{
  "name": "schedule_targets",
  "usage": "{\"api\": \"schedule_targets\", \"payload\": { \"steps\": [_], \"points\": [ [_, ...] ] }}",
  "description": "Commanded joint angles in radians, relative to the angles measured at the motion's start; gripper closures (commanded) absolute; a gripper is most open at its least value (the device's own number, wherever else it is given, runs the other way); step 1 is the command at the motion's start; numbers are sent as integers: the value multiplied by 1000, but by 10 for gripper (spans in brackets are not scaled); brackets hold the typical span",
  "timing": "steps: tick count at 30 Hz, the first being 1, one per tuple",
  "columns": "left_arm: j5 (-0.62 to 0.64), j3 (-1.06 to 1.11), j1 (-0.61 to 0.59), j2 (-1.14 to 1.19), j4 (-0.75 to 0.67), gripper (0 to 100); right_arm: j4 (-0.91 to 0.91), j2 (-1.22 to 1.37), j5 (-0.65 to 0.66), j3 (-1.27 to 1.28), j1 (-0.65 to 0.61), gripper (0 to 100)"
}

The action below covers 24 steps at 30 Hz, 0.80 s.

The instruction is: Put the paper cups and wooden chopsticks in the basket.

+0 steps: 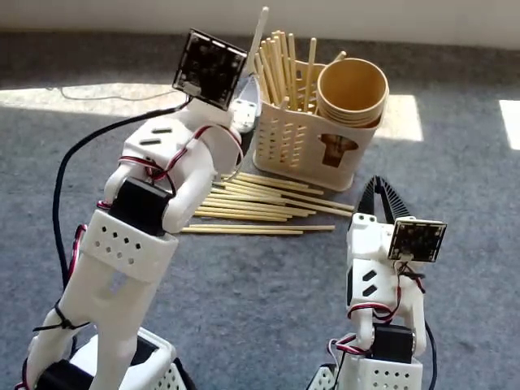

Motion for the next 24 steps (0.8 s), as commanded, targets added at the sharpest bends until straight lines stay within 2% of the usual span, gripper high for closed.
{"api": "schedule_targets", "payload": {
  "steps": [1, 6, 9, 18, 24],
  "points": [
    [86, -13, 7, -15, -287, 995, -27, -10, 14, -4, 2, 971],
    [101, 50, 13, 30, -574, 995, -27, -10, 14, -5, 2, 971],
    [101, 67, 15, 81, -690, 995, -27, -10, 15, -5, 1, 971],
    [95, 54, 50, 262, -878, 995, -27, -10, 15, -5, 1, 971],
    [94, 61, 73, 348, -898, 994, -27, -10, 15, -5, 1, 971]
  ]
}}
